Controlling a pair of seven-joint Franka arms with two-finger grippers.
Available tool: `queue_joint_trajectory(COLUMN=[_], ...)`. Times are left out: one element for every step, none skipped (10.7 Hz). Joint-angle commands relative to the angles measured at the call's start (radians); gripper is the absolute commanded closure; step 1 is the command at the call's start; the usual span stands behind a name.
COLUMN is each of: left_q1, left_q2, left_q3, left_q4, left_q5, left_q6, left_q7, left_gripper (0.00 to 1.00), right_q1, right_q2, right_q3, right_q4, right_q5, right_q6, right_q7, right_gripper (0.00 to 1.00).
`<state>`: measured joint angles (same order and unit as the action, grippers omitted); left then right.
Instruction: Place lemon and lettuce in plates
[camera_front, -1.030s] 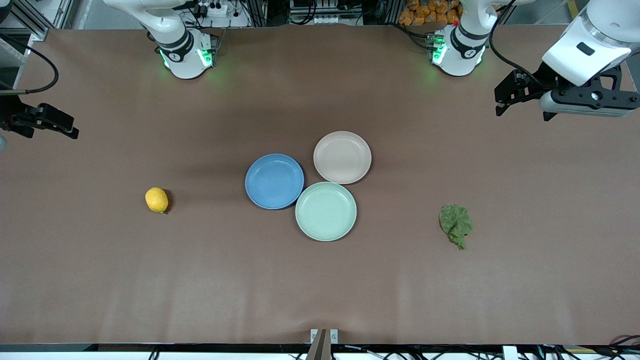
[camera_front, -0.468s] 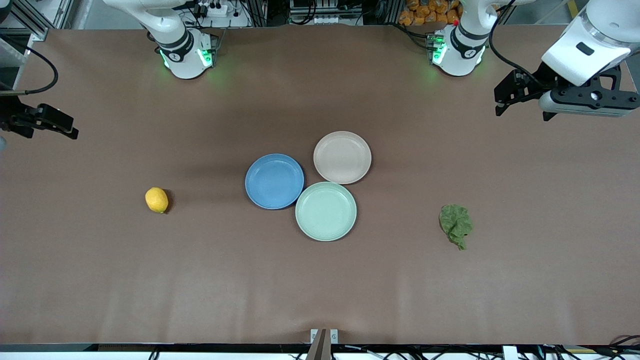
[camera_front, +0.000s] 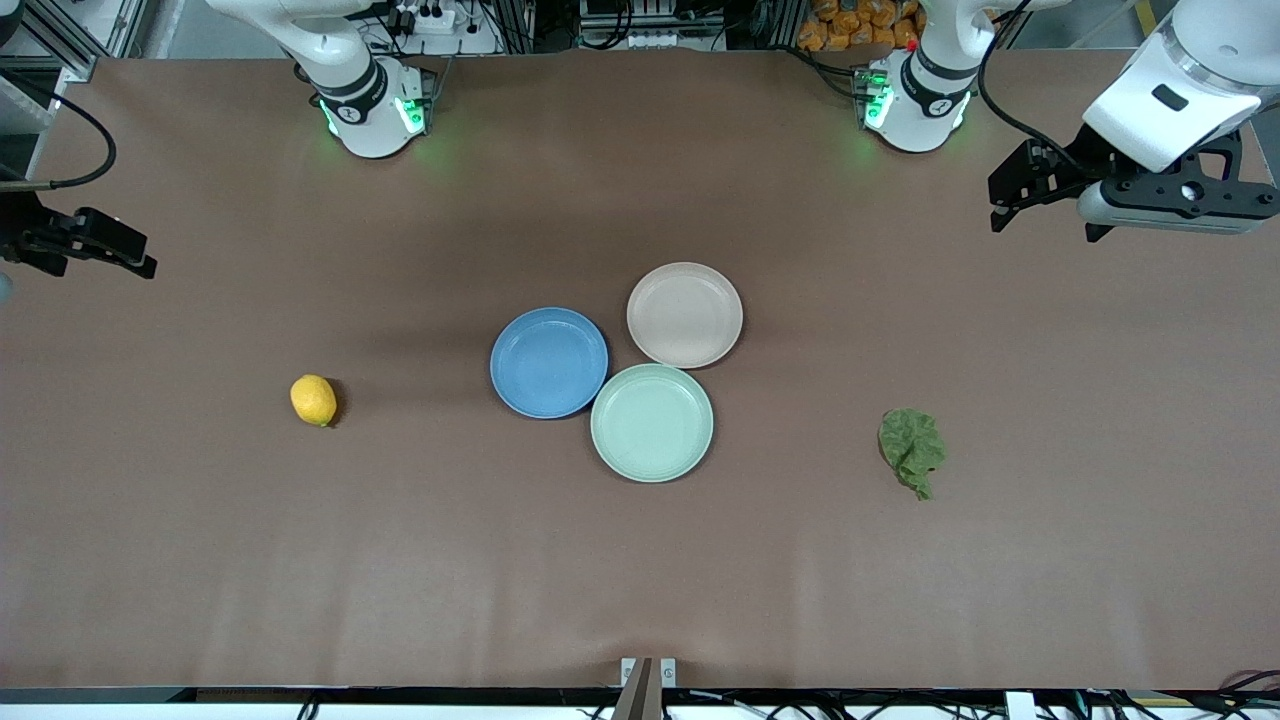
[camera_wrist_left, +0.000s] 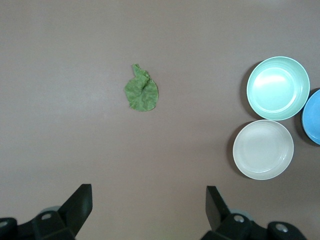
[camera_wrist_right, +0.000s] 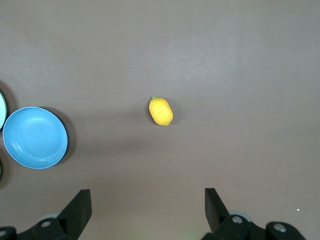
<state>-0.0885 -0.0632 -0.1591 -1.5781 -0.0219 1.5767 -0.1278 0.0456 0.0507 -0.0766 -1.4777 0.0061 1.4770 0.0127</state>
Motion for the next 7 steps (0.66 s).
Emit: queue_joint_trajectory(left_q1=[0.007,0.007,0.007,0.006,0.007,0.006,0.006], left_q2=[0.003,0.003,0.003,0.005,0.005,0.005,0.005], left_q3=[-0.005,-0.005,-0.005,-0.005,-0.005,-0.005,-0.005], left_q4=[0.016,0.016,0.016,0.016,0.016,0.016,0.016], left_q5=[-0.013,-0.013,-0.013,-0.013,-0.013,-0.013,-0.013], left_q6=[-0.020,-0.018,-0.020,-0.018,-0.018,-0.018,-0.018], left_q7=[0.010,0.010,0.010,0.010,0.010,0.010,0.008], left_gripper=[0.00,0.00,0.00,0.00,0.00,0.00,0.00], right_q1=[-0.004,-0.009,-0.010,-0.010,-0.010,-0.010,-0.010], right_q2=[0.002,0.003,0.003,0.003,0.003,0.003,0.003], right_q3=[0.005,0.005,0.005,0.005,0.003,0.005,0.003], right_q4=[0.007,0.007,0.007,0.007,0.007,0.007,0.007], right_q5=[0.011,0.011,0.011,0.011,0.011,0.011,0.011], right_q6=[-0.001,-0.001,-0.001,-0.001,-0.001,-0.003,-0.003], right_q7=[0.006,0.004,0.004,0.006,0.006,0.006,0.006], right_gripper=[0.00,0.00,0.00,0.00,0.00,0.00,0.00])
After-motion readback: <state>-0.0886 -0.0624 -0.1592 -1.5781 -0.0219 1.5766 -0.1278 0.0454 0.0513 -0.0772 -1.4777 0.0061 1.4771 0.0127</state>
